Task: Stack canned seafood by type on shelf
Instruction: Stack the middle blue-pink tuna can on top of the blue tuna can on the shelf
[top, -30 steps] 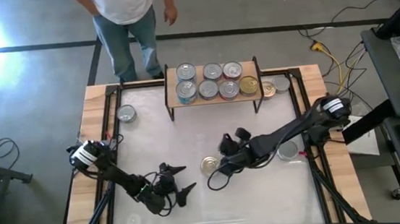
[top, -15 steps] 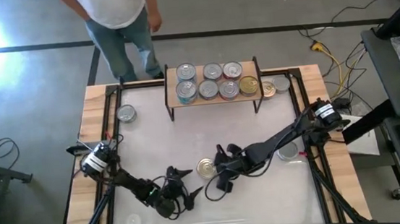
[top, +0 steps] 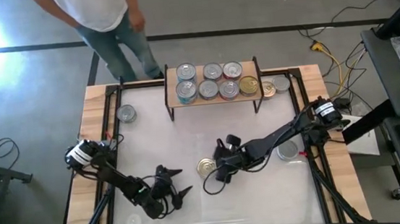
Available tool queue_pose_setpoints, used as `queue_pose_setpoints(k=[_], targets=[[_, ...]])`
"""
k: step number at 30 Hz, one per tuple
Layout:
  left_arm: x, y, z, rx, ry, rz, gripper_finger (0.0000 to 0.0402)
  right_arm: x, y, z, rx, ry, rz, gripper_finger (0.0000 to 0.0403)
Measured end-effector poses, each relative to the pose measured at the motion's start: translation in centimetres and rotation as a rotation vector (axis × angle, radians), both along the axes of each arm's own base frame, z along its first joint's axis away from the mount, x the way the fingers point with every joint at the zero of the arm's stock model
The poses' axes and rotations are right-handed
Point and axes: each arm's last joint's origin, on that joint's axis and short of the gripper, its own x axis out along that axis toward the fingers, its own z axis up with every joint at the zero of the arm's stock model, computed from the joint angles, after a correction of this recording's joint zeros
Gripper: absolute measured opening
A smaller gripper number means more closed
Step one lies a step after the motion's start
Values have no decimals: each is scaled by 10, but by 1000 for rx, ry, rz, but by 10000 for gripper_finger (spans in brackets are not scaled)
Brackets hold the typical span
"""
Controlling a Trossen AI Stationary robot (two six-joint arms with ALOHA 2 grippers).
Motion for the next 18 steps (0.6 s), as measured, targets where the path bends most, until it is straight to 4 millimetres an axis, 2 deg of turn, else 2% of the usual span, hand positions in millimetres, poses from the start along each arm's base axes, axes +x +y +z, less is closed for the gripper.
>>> queue_pose_setpoints(k=[5, 7, 14, 18], targets=[[4, 5, -7, -7, 1, 39, 400, 7, 13, 5, 162, -74, 105, 13], [5, 5, -7, -22, 6, 33, 400, 6, 17, 7, 178, -81, 126, 13], [-4, -3, 2, -83, 80, -147, 400, -7, 31, 27, 113, -105, 227, 13], [-15, -8, 5, -122, 83, -194, 400, -19, 49, 34, 1, -148, 266, 30]])
